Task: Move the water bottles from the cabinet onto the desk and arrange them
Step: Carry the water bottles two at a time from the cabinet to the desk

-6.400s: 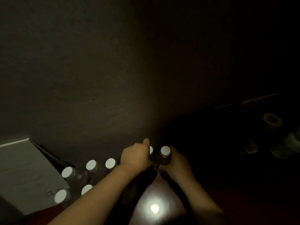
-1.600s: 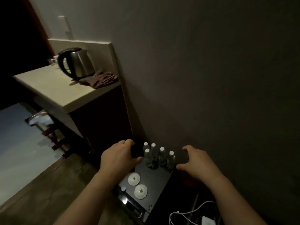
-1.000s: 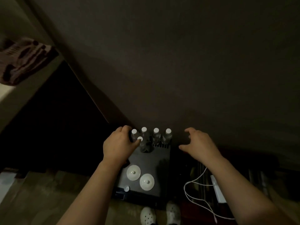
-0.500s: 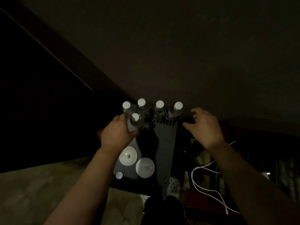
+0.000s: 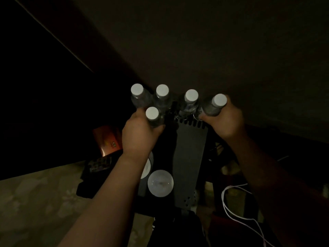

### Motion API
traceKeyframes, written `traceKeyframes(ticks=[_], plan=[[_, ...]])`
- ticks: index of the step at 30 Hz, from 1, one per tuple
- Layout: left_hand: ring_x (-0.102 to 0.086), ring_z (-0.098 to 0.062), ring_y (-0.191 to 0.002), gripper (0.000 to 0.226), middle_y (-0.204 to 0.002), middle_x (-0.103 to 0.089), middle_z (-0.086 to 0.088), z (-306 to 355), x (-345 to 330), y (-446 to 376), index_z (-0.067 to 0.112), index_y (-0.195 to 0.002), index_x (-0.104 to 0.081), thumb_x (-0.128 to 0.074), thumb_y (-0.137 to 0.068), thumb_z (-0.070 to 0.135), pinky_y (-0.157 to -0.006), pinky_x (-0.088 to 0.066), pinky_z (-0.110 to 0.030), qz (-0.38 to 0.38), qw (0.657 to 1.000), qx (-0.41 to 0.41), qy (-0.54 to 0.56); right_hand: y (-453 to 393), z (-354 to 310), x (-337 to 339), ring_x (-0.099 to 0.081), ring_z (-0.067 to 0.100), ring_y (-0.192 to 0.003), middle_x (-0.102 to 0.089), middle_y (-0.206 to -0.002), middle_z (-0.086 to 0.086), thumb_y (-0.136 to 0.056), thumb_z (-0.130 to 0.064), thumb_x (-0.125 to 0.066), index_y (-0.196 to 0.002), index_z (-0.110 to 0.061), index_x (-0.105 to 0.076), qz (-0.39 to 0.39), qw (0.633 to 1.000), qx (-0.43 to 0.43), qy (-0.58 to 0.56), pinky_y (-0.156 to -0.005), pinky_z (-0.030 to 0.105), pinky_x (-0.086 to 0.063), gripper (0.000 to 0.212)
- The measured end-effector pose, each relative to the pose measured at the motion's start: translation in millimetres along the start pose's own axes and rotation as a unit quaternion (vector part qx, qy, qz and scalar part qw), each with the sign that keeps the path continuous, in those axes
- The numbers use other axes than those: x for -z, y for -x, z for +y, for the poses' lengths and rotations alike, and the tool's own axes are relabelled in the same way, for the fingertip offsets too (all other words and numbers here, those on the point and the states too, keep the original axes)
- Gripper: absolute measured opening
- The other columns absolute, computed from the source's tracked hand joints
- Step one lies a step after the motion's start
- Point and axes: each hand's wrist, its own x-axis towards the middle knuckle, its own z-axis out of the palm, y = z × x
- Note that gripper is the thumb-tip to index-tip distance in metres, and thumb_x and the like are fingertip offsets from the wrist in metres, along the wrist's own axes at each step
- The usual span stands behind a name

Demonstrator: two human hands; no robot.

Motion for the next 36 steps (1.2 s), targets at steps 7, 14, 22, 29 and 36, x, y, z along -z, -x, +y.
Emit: traceKeyframes(ticks=[7,14,22,29,36], plan=[[-0.065,-0.024,-0.09,0.049,-0.103,-0.067,-0.005,7.7,5.9,4.7,0.016,-0.11,-0.059,-0.081,-0.072,0.037,-0.068,-0.046,-0.029,0.01,1.0,0.008,0.011,13.4,1.7,3.4,-0.062,0.025,-0.112,-0.066,-0.122,0.006,-0.065,-0.03,-0.089,-0.129,-0.019,-0.053,0.06,0.998,-0.008,-0.025,-0.084,0.024,-0.039,0.074],[-0.063,-0.017,-0.08,0.045,-0.094,-0.065,0.003,46.2,57.8,44.1,0.021,-0.103,-0.058,-0.078,-0.069,0.043,-0.062,-0.047,-0.029,-0.007,1.0,-0.015,0.005,76.5,-21.1,71.3,-0.062,0.02,-0.106,-0.066,-0.118,0.001,-0.062,-0.031,-0.091,-0.127,-0.02,-0.054,0.097,0.992,-0.048,-0.063,-0.083,0.025,-0.039,0.076],[-0.061,-0.021,-0.08,0.047,-0.09,-0.062,0.003,156.8,181.7,102.2,0.022,-0.095,-0.056,-0.078,-0.061,0.047,-0.065,-0.052,-0.034,-0.038,0.989,-0.14,-0.037,195.0,-70.6,205.4,-0.056,0.007,-0.093,-0.057,-0.102,-0.019,-0.062,-0.031,-0.089,-0.125,-0.041,-0.043,0.126,0.977,-0.03,-0.17,-0.07,0.019,-0.041,0.078],[-0.058,-0.02,-0.084,0.046,-0.093,-0.061,0.003,282.9,275.5,173.8,0.023,-0.093,-0.054,-0.078,-0.061,0.047,-0.065,-0.048,-0.034,-0.067,0.955,-0.285,-0.04,302.6,-80.8,339.4,-0.059,-0.009,-0.083,-0.062,-0.092,-0.024,-0.058,-0.029,-0.09,-0.103,-0.057,-0.037,0.206,0.952,-0.025,-0.226,-0.061,0.013,-0.042,0.075],[-0.063,-0.01,-0.088,0.053,-0.098,-0.065,0.011,393.0,313.0,278.5,0.031,-0.105,-0.06,-0.078,-0.06,0.052,-0.076,-0.058,-0.039,-0.107,0.914,-0.387,0.066,419.4,-48.8,471.8,-0.064,-0.005,-0.084,-0.067,-0.092,-0.022,-0.055,-0.029,-0.09,-0.092,-0.066,-0.046,0.302,0.923,0.002,-0.24,-0.067,0.02,-0.049,0.069]])
